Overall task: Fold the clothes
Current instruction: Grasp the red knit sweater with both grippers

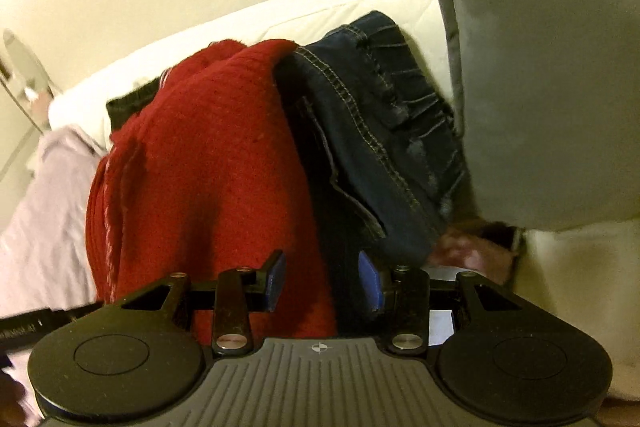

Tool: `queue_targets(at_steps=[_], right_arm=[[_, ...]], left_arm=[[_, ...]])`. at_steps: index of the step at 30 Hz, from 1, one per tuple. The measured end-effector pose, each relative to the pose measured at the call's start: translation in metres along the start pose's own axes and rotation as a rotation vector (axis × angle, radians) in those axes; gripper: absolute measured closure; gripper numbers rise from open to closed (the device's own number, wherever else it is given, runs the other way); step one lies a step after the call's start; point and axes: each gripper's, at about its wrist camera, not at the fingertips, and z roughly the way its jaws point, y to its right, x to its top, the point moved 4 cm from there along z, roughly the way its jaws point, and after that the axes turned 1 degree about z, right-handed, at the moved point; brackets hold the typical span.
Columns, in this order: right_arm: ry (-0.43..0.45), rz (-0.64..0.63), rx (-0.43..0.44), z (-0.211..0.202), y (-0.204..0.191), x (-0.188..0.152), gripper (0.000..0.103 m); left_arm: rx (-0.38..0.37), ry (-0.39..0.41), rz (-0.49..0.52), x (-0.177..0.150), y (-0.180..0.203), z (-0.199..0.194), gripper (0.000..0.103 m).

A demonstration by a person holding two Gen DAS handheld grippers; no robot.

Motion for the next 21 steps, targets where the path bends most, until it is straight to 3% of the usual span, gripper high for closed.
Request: queue_targets(at_steps=[5, 6, 7, 8, 9, 10, 11, 16, 21], right_arm=[[-0.023, 0.109, 0.087, 0.026, 0.009, 0.001, 0.059], [-0.026, 0.130, 0.098, 0.031, 0.010, 0.001, 0.059], [-0.029, 0.151, 0.109, 0.035, 0.012, 0.001, 0.059], [-0.030, 0.166, 0.124, 0.037, 0.012, 0.001, 0.060], [-0.031, 0.157, 0.135, 0.037, 0.010, 0.003, 0.069], [-0.032, 0.137, 0.145, 0.035, 0.007, 0.005, 0.090], [-0.029, 0.104, 0.142, 0.031, 0.002, 0.006, 0.095], [0.027, -0.027, 0.170, -0.005, -0.033, 0.014, 0.096], [0.144, -0.152, 0.307, -0.060, -0.089, 0.022, 0.097]], left_arm=[[-0.139, 0.039, -0.046, 0.001, -0.001, 0.019, 0.046], [-0.161, 0.039, -0.058, 0.001, 0.000, 0.022, 0.050], [-0.193, 0.037, -0.066, 0.002, 0.001, 0.026, 0.068], [-0.244, 0.033, -0.073, 0.003, 0.004, 0.027, 0.078], [-0.249, 0.037, -0.067, 0.003, 0.005, 0.025, 0.080], [-0.246, 0.042, -0.058, 0.003, 0.007, 0.022, 0.083], [-0.244, 0.047, -0.049, 0.004, 0.008, 0.019, 0.084], [-0.233, 0.132, -0.047, 0.003, 0.004, -0.018, 0.088], [-0.202, 0.287, -0.060, 0.005, -0.013, -0.093, 0.090]])
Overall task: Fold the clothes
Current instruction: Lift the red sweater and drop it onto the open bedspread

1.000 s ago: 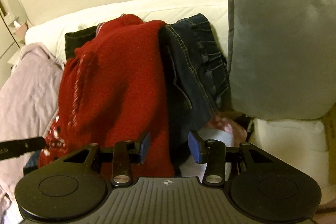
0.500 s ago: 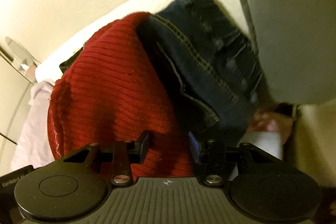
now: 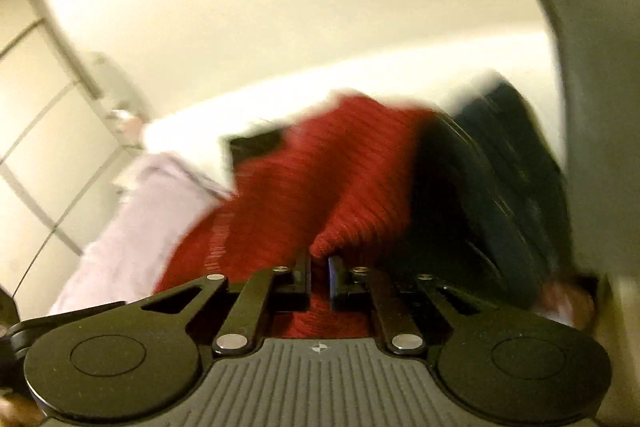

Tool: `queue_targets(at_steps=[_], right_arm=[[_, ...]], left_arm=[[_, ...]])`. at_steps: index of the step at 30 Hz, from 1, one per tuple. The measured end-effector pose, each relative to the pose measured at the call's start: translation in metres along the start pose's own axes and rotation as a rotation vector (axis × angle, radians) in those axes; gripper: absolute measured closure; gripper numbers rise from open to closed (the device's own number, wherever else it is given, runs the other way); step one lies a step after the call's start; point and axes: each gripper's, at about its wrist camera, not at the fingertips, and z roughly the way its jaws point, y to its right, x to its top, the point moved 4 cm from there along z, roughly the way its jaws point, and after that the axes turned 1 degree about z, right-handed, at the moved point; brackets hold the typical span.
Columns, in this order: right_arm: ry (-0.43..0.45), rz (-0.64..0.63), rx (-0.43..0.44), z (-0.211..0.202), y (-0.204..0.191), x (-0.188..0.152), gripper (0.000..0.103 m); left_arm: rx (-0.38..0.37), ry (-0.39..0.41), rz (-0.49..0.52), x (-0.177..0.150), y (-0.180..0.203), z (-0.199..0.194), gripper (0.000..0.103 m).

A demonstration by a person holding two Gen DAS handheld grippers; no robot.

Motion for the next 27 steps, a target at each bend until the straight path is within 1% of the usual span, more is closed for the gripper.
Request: queue_targets(at_steps=[2, 5, 8, 12, 14, 17, 21, 23, 25, 26, 27], right_arm=[[0.040, -0.052, 0.072, -0.012, -0.032, 0.006, 0.097], [0.088, -0.109, 0.203, -0.033, -0.086, 0.014, 0.097], [0.107, -0.185, 0.351, -0.059, -0.151, 0.007, 0.098], [0.105, -0.254, 0.553, -0.095, -0.234, -0.014, 0.098], [0.083, -0.269, 0.670, -0.117, -0.281, -0.033, 0.098], [0.048, -0.286, 0.821, -0.149, -0.350, -0.066, 0.098], [-0.015, -0.278, 1.019, -0.199, -0.440, -0.115, 0.098], [-0.041, -0.277, 1.095, -0.226, -0.482, -0.142, 0.098], [-0.083, -0.283, 1.152, -0.247, -0.523, -0.171, 0.097], [-0.125, -0.296, 1.161, -0.253, -0.544, -0.191, 0.097], [-0.173, -0.313, 1.162, -0.257, -0.564, -0.212, 0.097]], left_arm=[[0.014, 0.068, 0.000, 0.009, -0.001, -0.035, 0.091], [0.047, 0.174, -0.013, 0.015, -0.005, -0.101, 0.091], [0.093, 0.294, -0.043, 0.012, -0.016, -0.182, 0.091], [0.175, 0.463, -0.067, -0.011, -0.026, -0.309, 0.091], [0.232, 0.541, -0.082, -0.027, -0.030, -0.378, 0.091], [0.336, 0.639, -0.109, -0.060, -0.034, -0.478, 0.091], [0.487, 0.750, -0.120, -0.105, -0.026, -0.607, 0.091], [0.575, 0.791, -0.119, -0.131, -0.020, -0.664, 0.091], [0.665, 0.814, -0.144, -0.160, -0.019, -0.711, 0.091], [0.711, 0.817, -0.168, -0.175, -0.023, -0.731, 0.090], [0.767, 0.803, -0.204, -0.192, -0.030, -0.747, 0.088]])
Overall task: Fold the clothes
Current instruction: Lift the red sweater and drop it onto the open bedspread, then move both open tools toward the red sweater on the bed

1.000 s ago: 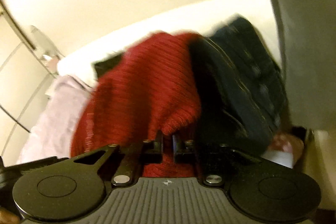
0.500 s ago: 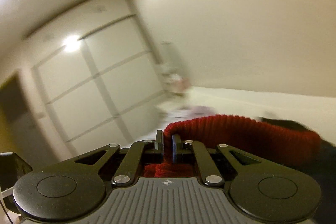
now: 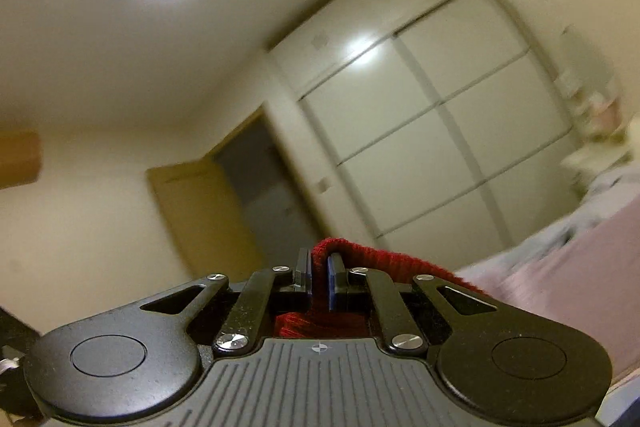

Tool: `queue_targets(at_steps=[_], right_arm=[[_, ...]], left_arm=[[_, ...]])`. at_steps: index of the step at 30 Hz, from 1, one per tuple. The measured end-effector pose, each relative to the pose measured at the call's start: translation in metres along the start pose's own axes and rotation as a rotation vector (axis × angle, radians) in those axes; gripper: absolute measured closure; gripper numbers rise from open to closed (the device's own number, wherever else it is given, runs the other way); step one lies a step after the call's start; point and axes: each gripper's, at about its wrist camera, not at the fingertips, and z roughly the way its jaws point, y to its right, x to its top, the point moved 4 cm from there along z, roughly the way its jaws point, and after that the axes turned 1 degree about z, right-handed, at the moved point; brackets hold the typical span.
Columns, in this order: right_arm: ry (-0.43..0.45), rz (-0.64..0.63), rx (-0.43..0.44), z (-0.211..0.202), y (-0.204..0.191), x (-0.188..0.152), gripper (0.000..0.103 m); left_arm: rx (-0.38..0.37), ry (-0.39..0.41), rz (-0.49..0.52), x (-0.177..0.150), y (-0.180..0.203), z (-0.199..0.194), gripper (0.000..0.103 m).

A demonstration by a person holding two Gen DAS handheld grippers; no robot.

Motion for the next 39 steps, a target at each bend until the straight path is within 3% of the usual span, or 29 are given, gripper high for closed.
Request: queue_targets(at_steps=[2, 5, 9, 13, 16, 20, 28, 39], right_arm=[[-0.168, -0.022, -0.037, 0.050, -0.027, -0.033, 0.096], [-0.540, -0.118, -0.176, 0.110, -0.043, -0.109, 0.050], [-0.796, -0.179, -0.249, 0.106, -0.052, -0.201, 0.050], [-0.988, -0.299, -0.278, 0.064, -0.051, -0.271, 0.050], [-1.060, -0.408, -0.295, 0.038, -0.043, -0.302, 0.050], [-1.133, -0.393, -0.318, -0.011, -0.033, -0.336, 0.050], [-1.121, -0.346, -0.413, -0.078, -0.021, -0.321, 0.050], [-1.108, -0.383, -0.391, -0.130, -0.034, -0.320, 0.050]], left_arm=[[0.136, -0.112, -0.017, -0.013, -0.043, -0.007, 0.086], [0.365, -0.350, -0.082, -0.055, -0.105, -0.009, 0.087], [0.507, -0.538, -0.199, -0.112, -0.151, -0.038, 0.087], [0.566, -0.644, -0.220, -0.159, -0.157, -0.083, 0.087], [0.594, -0.704, -0.199, -0.174, -0.152, -0.087, 0.087], [0.585, -0.734, -0.146, -0.206, -0.124, -0.096, 0.085], [0.555, -0.769, -0.009, -0.251, -0.062, -0.106, 0.073], [0.584, -0.746, 0.014, -0.271, -0.016, -0.153, 0.071]])
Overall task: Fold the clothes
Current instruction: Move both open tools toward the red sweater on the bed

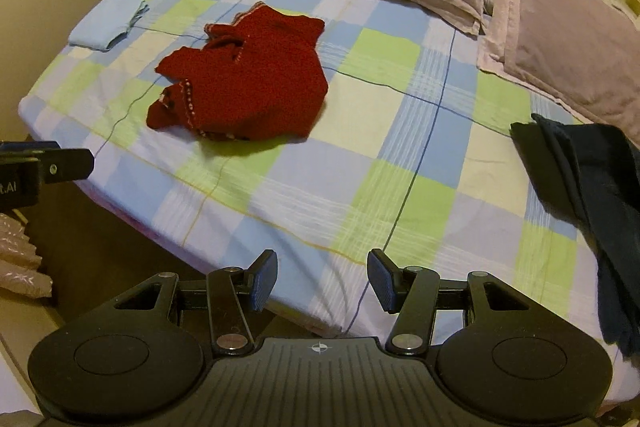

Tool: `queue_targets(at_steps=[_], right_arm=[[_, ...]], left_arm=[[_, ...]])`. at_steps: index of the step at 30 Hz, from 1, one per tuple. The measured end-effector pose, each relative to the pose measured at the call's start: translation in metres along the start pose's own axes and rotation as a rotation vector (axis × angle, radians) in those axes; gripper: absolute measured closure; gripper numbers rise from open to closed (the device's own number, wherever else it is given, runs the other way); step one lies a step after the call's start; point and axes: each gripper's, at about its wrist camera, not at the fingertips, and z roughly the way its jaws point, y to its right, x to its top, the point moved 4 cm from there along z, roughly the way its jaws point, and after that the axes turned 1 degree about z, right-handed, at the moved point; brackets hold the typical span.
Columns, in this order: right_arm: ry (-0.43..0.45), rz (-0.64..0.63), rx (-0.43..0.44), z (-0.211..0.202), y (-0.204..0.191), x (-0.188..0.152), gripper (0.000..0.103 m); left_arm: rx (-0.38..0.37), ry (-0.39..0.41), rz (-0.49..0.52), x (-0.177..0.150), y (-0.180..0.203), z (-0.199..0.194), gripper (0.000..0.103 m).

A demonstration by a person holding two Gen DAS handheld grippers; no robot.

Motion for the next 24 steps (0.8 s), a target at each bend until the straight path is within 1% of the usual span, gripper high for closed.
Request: queue_targets(at_steps=[4, 7, 15, 18, 24], right_arm=[[0.017, -0.009, 0.004, -0.009, 0.002, -0.009, 0.050], [0.025, 0.008, 0.009, -0.014, 0.006, -0.013, 0.050], [0.076, 0.045, 0.015, -0.025, 0.008, -0.009, 0.050], [0.088, 0.049, 0.021, -0.027, 0.008, -0.004, 0.050], [0.106, 0.030, 0.012, -0.021, -0.001, 0.016, 0.050]], left_arm=[[0.006, 0.005, 0.004, -0.004, 0.004, -0.009, 0.070], [0.009, 0.010, 0.019, -0.006, 0.008, -0.015, 0.070], [0.000, 0.041, 0.043, -0.001, 0.011, -0.020, 0.070], [-0.007, 0.051, 0.034, 0.002, 0.006, -0.020, 0.070], [-0.005, 0.060, 0.002, 0.017, -0.019, -0.010, 0.070]])
